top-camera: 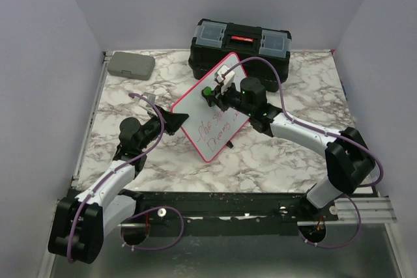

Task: Erase the whiteboard
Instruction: Erase the whiteboard at the whiteboard stand.

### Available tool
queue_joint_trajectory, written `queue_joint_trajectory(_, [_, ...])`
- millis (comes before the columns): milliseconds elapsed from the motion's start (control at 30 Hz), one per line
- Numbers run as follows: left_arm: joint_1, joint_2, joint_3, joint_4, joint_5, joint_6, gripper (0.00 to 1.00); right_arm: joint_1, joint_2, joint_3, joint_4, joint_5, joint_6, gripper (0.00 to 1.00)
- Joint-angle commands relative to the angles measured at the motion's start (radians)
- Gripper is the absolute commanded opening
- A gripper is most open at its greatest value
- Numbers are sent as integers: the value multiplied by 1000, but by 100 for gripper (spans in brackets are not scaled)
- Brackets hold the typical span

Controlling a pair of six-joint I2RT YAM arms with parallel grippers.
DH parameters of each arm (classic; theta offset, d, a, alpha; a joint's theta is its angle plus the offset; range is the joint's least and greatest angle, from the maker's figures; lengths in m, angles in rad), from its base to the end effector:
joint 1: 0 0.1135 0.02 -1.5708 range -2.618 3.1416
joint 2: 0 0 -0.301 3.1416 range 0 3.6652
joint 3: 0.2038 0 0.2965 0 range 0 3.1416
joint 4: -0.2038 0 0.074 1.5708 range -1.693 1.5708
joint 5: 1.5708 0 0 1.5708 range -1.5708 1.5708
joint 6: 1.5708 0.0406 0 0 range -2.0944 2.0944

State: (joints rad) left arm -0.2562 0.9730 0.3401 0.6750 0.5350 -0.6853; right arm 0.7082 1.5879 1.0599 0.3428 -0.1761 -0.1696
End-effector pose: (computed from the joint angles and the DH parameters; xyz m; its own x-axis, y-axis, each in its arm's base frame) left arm 0.2163 -0.0781 0.2435 -0.4183 -0.4533 -0.7871 0.5761 0.5376 -0.6157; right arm 0.3130 0.2774 0.2990 -0.0077 -0.2254 -0.9742 -0.7837 0.6065 -0.1341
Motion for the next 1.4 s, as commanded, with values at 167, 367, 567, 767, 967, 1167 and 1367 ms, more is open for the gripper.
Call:
queue_joint_trajectory(167, [-24,7,-8,-16,155,49,0,-97,53,42,18,87,44,1])
queue_joint_trajectory(367, [-25,10,-7,-13,158,46,0,-95,54,27,-14,-47,37,1])
queue_joint_trajectory(567, [-25,19,-6,1,158,39,0,10,17,-41,6,-155,11,1])
queue_joint_trajectory(767, [-25,18,-9,3,159,34,0,1,30,10,5,-21,40,1])
queue_joint_trajectory(967, [-25,11,-5,-7,165,39,0,-100,58,41,0,15,85,1])
queue_joint_trajectory(1167, [-25,9,-8,-6,168,40,0,-111,76,61,-20,43,73,1])
queue_joint_trajectory(1367, [-25,9,-10,-8,173,44,0,-112,93,138,-55,27,103,1])
